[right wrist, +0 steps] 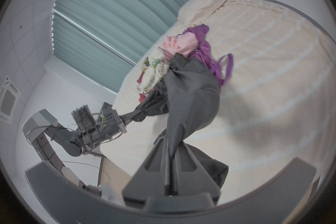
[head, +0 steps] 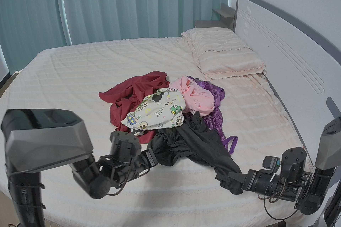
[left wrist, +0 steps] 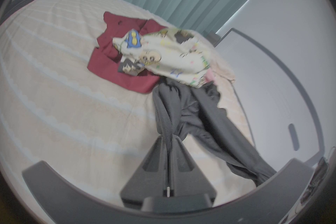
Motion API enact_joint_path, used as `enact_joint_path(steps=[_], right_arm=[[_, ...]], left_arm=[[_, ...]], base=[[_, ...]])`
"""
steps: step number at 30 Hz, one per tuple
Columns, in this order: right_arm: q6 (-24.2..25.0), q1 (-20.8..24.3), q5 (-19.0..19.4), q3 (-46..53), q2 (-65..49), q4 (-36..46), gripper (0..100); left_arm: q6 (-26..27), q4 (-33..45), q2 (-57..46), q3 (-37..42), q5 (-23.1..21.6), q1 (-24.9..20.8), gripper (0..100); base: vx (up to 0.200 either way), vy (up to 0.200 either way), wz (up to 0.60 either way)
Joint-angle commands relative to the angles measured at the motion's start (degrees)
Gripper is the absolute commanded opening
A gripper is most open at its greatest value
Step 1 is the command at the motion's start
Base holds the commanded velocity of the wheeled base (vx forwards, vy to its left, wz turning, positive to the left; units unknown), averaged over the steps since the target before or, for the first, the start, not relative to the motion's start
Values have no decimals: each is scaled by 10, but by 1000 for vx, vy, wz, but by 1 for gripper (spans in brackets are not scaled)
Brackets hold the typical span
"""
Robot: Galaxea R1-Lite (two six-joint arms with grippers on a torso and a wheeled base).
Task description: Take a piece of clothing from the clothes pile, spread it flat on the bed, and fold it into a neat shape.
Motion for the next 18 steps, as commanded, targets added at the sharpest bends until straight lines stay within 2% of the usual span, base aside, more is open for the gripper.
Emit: enact_joint_path(steps=[1,4,5,7,12,14,18], right_arm=[[-5,36,-8,-50,-151,-6,0],[-14,33,-9,-72,-219,-5,0],[-18,27,0,-92,-269,2,0],[-22,19,11,-105,-295,7,0],[-24,3,15,-106,-292,2,0],[-20,1,14,-97,-269,2,0],[-19,-2,11,-88,-235,-2,0]], left_arm=[[-9,-114,-228,185,-22,-8,0],[-8,-141,-272,218,-15,-7,0],[-7,-163,-305,246,-9,-6,0],[-5,-185,-332,267,-7,-6,0],[-4,-209,-355,267,10,-2,0],[-5,-210,-349,263,40,-1,0],[-10,-210,-326,263,50,-1,0]], base=[[0,0,0],[0,0,0],[0,0,0],[0,0,0],[0,0,0],[0,0,0],[0,0,0]])
